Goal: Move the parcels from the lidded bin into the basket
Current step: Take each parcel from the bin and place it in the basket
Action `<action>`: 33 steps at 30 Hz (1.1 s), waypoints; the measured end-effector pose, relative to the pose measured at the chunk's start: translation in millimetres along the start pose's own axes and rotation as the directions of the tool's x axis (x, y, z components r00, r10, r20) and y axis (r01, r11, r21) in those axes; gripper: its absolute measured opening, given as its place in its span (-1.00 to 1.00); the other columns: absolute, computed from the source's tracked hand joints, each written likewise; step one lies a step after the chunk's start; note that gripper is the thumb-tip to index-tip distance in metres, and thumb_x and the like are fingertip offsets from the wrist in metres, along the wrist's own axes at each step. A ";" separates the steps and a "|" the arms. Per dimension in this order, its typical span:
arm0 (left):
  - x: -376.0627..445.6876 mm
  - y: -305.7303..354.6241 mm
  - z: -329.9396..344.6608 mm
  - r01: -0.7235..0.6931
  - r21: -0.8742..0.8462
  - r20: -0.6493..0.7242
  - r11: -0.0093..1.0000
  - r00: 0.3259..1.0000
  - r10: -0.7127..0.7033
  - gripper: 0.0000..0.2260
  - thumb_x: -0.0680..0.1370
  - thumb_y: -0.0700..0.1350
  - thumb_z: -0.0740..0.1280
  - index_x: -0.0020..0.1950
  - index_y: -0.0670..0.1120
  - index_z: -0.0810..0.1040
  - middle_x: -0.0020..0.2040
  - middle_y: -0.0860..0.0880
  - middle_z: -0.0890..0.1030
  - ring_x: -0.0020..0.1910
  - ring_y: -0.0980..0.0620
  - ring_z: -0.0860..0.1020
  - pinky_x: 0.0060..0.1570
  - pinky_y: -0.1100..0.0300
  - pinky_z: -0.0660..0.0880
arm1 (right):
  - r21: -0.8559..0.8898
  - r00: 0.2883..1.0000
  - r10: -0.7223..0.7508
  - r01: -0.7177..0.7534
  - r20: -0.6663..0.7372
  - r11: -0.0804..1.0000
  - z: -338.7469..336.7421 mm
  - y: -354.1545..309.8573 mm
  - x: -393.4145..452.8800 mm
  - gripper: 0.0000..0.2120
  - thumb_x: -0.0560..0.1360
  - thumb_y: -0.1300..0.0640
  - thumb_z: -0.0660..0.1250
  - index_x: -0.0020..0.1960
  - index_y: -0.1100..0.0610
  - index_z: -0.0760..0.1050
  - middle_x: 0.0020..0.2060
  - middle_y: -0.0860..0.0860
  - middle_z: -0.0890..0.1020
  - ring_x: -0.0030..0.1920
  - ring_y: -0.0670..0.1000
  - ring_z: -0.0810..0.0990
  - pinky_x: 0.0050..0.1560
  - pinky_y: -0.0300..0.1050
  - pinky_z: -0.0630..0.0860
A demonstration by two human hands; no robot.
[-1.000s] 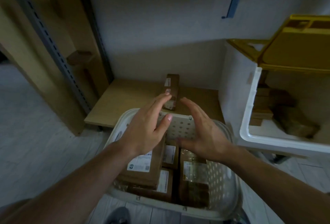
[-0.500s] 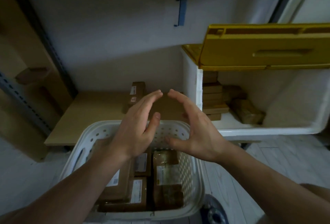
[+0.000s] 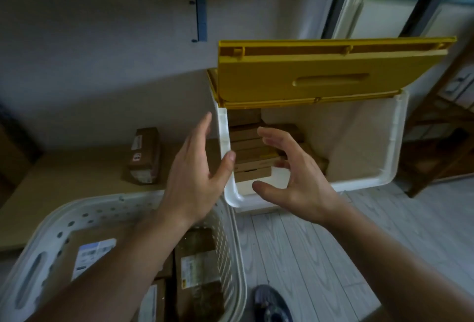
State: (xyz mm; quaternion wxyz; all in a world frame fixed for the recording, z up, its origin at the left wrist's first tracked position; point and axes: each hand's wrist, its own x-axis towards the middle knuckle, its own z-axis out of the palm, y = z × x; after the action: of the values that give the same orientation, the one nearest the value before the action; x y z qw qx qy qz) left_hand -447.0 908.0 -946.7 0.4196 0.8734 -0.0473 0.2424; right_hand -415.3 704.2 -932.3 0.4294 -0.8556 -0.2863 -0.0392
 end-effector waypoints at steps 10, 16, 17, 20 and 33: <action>41.1 12.0 51.9 0.216 -0.144 -0.178 0.966 0.954 -0.241 -0.34 0.59 -0.16 0.39 0.61 -0.01 0.15 0.46 0.14 0.37 0.38 0.28 0.35 0.27 0.49 0.30 | -0.200 0.988 0.149 -0.139 0.031 0.970 -7.0 54.3 37.1 -0.19 0.40 0.01 0.56 0.53 0.00 0.26 0.39 -0.13 0.42 0.35 -0.20 0.35 0.30 -0.25 0.35; 45.3 5.1 65.0 0.227 -0.201 -0.248 0.953 0.929 -0.274 -0.40 0.63 -0.29 0.29 0.62 -0.08 0.15 0.43 0.09 0.37 0.43 0.17 0.21 -0.03 0.82 0.08 | -0.343 0.918 0.396 -0.369 0.011 0.864 -7.5 102.0 73.6 -0.31 0.42 0.00 0.51 0.48 0.03 0.32 0.30 -0.01 0.48 0.26 0.04 0.49 0.26 -0.01 0.49; 45.7 5.3 64.4 0.216 -0.205 -0.245 0.955 0.933 -0.264 -0.40 0.63 -0.30 0.28 0.62 -0.09 0.14 0.41 0.11 0.36 0.43 0.20 0.19 -0.01 0.82 0.07 | -0.389 0.891 0.453 -0.411 0.017 0.824 -9.1 113.4 80.2 -0.35 0.43 0.00 0.51 0.46 0.03 0.35 0.28 0.01 0.49 0.24 0.06 0.50 0.24 -0.01 0.50; 44.5 2.7 64.1 0.214 -0.230 -0.215 0.949 0.940 -0.264 -0.41 0.64 -0.32 0.27 0.62 -0.11 0.13 0.33 0.17 0.28 0.28 0.51 0.08 -0.03 0.83 0.06 | -0.397 0.773 0.632 -0.565 0.052 0.723 -11.4 138.3 93.2 -0.56 0.43 0.00 0.55 0.24 0.10 0.55 0.04 0.08 0.64 -0.09 0.06 0.61 -0.07 -0.04 0.58; 44.3 1.8 66.7 0.216 -0.211 -0.234 0.953 0.936 -0.264 -0.36 0.63 -0.32 0.28 0.64 -0.08 0.09 0.57 0.00 0.29 0.47 0.21 0.07 0.03 0.82 0.01 | -0.553 0.662 0.745 -0.655 -0.089 0.515 -30.8 164.0 93.1 -0.51 0.55 -0.05 0.41 0.39 0.15 0.48 0.29 0.18 0.56 0.31 0.21 0.53 0.28 0.03 0.50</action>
State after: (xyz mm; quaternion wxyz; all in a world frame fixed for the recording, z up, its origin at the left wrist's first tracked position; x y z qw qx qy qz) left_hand -383.0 861.8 -960.2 0.5266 0.7913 0.0936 0.2962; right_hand -246.3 646.7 -1000.6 0.1239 -0.9814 0.0739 0.1269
